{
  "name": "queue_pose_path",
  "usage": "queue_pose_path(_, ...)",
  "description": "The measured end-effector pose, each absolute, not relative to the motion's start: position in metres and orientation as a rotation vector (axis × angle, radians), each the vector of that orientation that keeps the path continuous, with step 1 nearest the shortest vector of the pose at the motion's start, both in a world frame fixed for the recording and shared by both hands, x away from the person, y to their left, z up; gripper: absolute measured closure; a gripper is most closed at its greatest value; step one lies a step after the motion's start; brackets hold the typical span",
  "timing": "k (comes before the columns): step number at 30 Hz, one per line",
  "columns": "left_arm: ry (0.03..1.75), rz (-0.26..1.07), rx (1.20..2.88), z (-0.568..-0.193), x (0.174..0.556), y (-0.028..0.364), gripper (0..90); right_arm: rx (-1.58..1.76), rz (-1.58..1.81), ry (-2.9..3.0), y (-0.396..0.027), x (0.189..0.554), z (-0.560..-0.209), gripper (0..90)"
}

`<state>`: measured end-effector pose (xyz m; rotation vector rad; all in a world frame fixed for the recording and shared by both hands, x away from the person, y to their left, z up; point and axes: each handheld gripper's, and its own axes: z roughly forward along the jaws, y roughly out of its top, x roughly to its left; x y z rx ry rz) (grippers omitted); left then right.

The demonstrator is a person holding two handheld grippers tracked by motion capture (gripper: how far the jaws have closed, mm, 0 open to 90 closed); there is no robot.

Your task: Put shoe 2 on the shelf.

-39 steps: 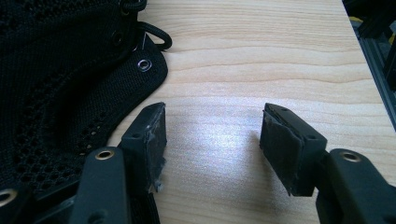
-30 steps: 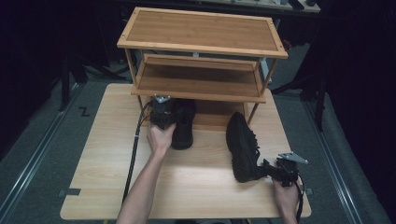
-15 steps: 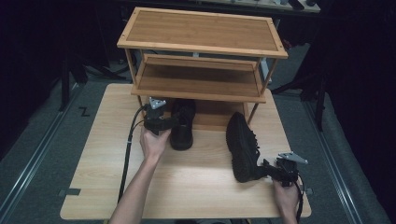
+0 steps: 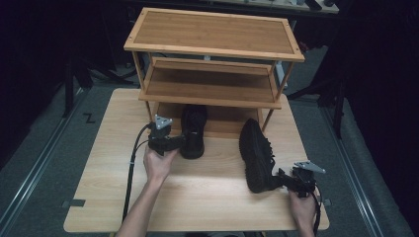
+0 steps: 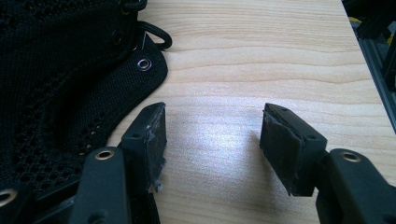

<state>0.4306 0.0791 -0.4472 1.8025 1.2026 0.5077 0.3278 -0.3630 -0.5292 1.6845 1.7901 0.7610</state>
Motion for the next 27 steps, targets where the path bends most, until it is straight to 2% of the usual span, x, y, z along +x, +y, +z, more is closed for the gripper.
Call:
queue_pose_path(8, 1.137, 0.479, 1.885, -0.463, 0.407, 0.065, 33.7, 1.685, 0.760, 1.790, -0.363, 0.328, -0.529, 41.0)
queue_pose_path(16, 1.139, 0.491, 1.936, -0.476, 0.409, 0.044, 36.0, 1.685, 0.760, 1.790, -0.363, 0.328, -0.529, 41.0)
queue_pose_path(19, 1.150, 0.499, 1.950, -0.478, 0.413, 0.040, 45.3, 1.685, 0.760, 1.790, -0.363, 0.328, -0.529, 41.0)
queue_pose_path(24, 1.137, 0.476, 1.945, -0.474, 0.418, 0.037, 51.5, 1.685, 0.760, 1.790, -0.363, 0.328, -0.529, 41.0)
queue_pose_path(27, 1.128, 0.470, 1.939, -0.469, 0.421, 0.035, 60.3, 1.685, 0.760, 1.790, -0.363, 0.328, -0.529, 41.0)
